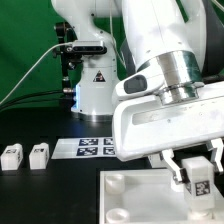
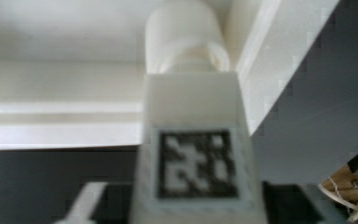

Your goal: Assemble one leg

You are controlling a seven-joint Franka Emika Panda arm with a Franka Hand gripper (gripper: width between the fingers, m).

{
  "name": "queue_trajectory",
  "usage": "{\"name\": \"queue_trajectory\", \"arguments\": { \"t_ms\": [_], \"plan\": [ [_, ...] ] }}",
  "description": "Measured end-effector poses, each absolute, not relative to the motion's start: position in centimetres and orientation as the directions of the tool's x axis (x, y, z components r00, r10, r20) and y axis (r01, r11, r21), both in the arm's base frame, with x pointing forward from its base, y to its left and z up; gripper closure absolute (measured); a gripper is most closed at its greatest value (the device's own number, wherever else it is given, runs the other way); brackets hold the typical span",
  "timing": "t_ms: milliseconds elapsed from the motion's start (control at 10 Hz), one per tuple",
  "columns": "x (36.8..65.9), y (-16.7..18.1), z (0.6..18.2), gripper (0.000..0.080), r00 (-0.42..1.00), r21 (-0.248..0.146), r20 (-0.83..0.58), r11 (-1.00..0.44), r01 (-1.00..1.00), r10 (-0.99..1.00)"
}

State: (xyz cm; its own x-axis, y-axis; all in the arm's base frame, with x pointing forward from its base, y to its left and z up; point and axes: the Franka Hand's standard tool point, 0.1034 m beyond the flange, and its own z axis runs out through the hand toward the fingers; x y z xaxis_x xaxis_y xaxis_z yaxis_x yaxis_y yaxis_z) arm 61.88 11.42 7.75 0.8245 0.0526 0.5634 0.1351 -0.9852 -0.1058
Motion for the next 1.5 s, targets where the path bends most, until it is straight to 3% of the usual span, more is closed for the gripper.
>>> {"name": "queue_trajectory", "arguments": {
  "t_ms": [100, 200, 300, 400, 1300, 1500],
  "plan": [
    [61.9, 11.4, 7.7, 0.0327, 0.825, -0.106, 0.563, -0.985, 0.135, 0.053],
    [61.9, 11.4, 7.7, 0.0213, 0.825, -0.106, 0.563, -0.985, 0.135, 0.053],
    [61.9, 11.4, 7.7, 0.0213, 0.825, -0.106, 0.563, -0.985, 0.135, 0.053],
    [61.9, 11.4, 7.7, 0.0163, 0.825, -0.106, 0.563, -0.985, 0.135, 0.053],
    [61.7, 11.5, 7.5, 0.0151, 0.840, -0.111, 0.540, -0.984, 0.138, 0.057],
    [62.2, 11.6, 9.3, 0.0151, 0.870, -0.121, 0.488, -0.981, 0.151, 0.073]
  ]
}}
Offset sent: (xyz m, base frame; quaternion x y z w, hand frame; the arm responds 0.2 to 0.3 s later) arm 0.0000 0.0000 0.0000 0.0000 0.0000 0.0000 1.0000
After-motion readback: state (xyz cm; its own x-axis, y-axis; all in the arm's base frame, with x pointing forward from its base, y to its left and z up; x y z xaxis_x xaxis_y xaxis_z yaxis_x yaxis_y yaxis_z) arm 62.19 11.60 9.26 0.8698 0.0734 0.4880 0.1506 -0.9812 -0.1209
